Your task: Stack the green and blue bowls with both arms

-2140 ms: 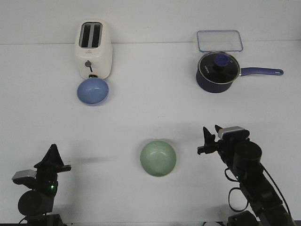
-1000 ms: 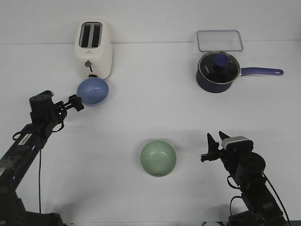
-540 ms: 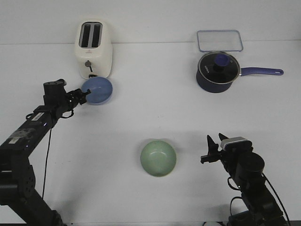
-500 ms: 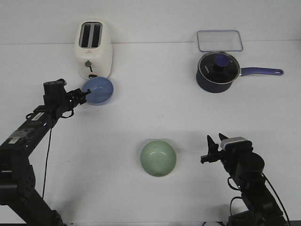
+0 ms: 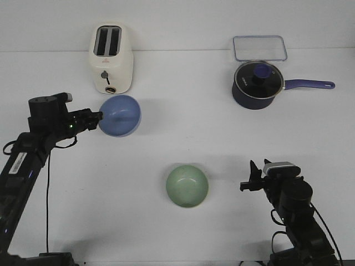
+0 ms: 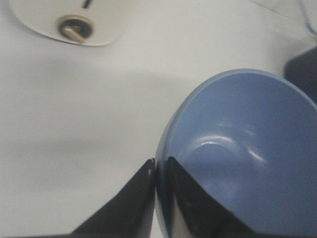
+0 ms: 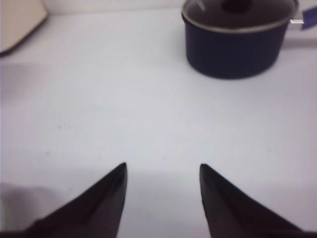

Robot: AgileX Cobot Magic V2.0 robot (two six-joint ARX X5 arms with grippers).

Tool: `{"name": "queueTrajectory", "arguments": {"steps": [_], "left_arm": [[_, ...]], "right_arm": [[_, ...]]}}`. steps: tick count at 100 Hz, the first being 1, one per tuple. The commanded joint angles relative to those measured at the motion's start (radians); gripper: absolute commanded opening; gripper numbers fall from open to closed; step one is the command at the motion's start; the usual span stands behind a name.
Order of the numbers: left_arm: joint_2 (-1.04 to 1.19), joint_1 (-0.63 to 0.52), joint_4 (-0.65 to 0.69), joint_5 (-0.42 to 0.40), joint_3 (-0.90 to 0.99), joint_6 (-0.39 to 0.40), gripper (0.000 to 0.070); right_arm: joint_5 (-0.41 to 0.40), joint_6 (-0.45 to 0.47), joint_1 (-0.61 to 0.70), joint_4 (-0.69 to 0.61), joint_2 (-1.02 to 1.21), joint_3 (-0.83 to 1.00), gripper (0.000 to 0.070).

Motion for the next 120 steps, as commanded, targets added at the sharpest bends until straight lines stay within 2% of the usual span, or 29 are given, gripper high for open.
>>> {"name": "queueTrajectory", "arguments": {"steps": [1,20,32,41,47,57,72,86,93,98,109,112,120], "left_arm": [[-0.038,-0.032,-0.036,0.039,0.000,0.058,0.0014],[-0.149,-0.212,-0.035,0.068,-0.114,0.060,0.0014],[-0.151,-0.348,0.013,0.068,-0.200,0.033,0.0014],[-0.145,-0.436,0.087,0.066,-0.255,-0.016,0.0014],[-0.137,-0.485,0.124,0.035,-0.279,-0.039,0.0014],[-0.118,-0.551,0.152,-0.058,-0.289,-0.034,0.0014],[-0.084,-0.620,0.220,-0.064,-0.289,-0.043,0.0014],[-0.045,-0.664,0.248,-0.130,-0.289,-0.042,0.0014],[-0.036,-0.679,0.266,-0.133,-0.289,-0.042,0.0020],[-0.035,-0.689,0.275,-0.132,-0.289,-0.042,0.0074],[-0.045,-0.692,0.275,-0.133,-0.288,-0.042,0.0301],[-0.051,-0.686,0.275,-0.133,-0.288,-0.042,0.0320],[-0.084,-0.659,0.266,-0.136,-0.288,-0.039,0.0319]], "right_arm": [[-0.002,-0.002,0.002,0.012,0.005,0.002,0.0287],[-0.003,-0.002,0.002,0.012,0.005,0.002,0.0287],[-0.004,-0.002,0.002,0.013,0.005,0.002,0.0287],[-0.005,-0.002,0.002,0.018,0.005,0.002,0.0287],[-0.012,-0.003,0.002,0.023,0.005,0.002,0.0287],[-0.012,-0.006,0.002,0.027,0.005,0.002,0.0287],[-0.021,-0.006,0.002,0.027,0.005,0.002,0.0287],[-0.027,-0.005,0.002,0.027,0.005,0.002,0.0287],[-0.027,-0.005,0.002,0.026,0.005,0.002,0.0287],[-0.027,-0.005,0.002,0.027,0.005,0.002,0.0287],[-0.027,-0.005,0.002,0.027,0.005,0.002,0.0287],[-0.027,-0.005,0.002,0.027,0.005,0.002,0.0287],[-0.026,-0.005,0.002,0.026,0.005,0.002,0.0287]]}}
